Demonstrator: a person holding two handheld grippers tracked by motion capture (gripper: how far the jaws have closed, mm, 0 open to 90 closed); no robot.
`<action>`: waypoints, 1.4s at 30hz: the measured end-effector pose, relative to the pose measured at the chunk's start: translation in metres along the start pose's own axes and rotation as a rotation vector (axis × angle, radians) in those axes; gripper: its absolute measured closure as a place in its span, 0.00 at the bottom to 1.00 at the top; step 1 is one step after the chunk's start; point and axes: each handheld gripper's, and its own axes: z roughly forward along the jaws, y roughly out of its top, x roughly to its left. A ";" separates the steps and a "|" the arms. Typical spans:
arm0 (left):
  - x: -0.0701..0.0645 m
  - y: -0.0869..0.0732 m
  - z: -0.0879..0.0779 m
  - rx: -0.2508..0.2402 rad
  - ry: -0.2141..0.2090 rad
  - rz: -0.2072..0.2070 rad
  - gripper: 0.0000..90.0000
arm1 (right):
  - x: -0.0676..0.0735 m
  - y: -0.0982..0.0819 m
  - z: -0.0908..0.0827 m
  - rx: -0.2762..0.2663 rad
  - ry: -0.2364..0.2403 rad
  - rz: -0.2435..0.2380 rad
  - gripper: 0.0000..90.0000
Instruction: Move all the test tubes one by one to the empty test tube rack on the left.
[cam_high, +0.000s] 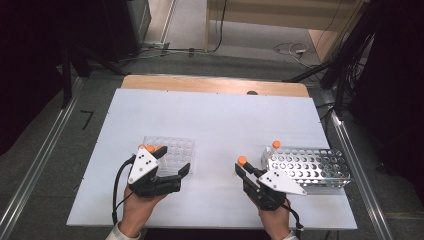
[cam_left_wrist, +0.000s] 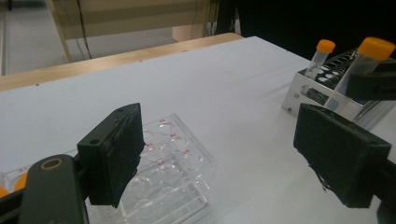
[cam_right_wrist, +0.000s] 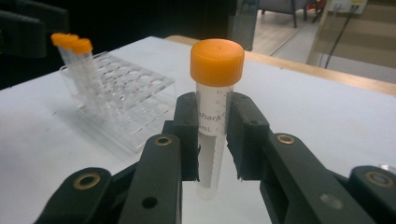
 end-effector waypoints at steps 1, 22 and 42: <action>-0.002 0.000 0.001 0.000 -0.006 0.002 0.19 | 0.003 -0.001 0.002 0.006 0.009 -0.004 0.80; -0.042 -0.005 0.012 0.009 -0.132 0.044 0.25 | 0.043 -0.007 0.025 0.056 0.147 -0.056 0.80; -0.053 -0.008 0.011 -0.022 -0.169 0.087 0.55 | 0.057 -0.004 0.028 0.057 0.197 -0.067 0.80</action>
